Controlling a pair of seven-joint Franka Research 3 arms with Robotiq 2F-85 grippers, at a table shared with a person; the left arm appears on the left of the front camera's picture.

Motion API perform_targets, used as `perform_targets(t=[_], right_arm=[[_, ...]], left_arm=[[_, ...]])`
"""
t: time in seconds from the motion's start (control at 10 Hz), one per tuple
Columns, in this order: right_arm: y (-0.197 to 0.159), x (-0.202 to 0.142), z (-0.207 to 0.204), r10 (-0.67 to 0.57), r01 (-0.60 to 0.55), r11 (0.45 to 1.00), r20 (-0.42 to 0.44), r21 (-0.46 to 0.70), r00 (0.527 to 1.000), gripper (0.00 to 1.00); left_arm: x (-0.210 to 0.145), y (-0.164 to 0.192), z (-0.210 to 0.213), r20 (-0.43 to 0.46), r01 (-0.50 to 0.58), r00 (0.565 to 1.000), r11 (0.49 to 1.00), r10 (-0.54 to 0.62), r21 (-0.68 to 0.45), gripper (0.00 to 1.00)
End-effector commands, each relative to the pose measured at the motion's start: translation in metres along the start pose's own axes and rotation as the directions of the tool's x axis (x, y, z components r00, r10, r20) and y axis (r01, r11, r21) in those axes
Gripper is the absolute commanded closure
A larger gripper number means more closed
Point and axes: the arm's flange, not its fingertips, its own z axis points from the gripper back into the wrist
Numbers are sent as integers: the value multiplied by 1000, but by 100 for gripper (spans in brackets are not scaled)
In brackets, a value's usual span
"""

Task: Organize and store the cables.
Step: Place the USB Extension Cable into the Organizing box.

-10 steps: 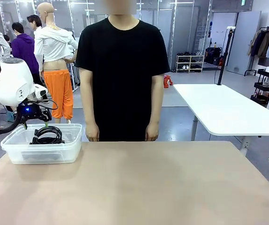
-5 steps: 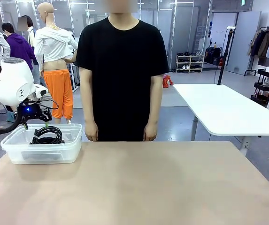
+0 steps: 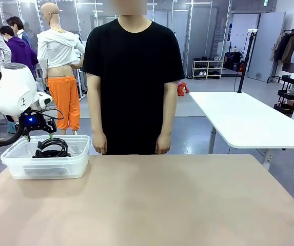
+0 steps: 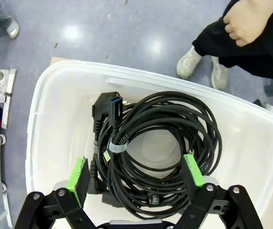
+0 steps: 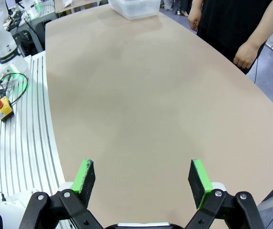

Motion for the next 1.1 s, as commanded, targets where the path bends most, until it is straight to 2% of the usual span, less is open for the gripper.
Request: perform_targets(t=[0.0,1.0], right_arm=[[-2,2,0,-4,4,1000,13,-3,1000,0],[-2,2,0,-4,4,1000,13,-3,1000,0]], left_arm=[[1,2,0,4,13,1000,1000,-13,-1,4],[1,2,0,4,13,1000,1000,-13,-1,4]])
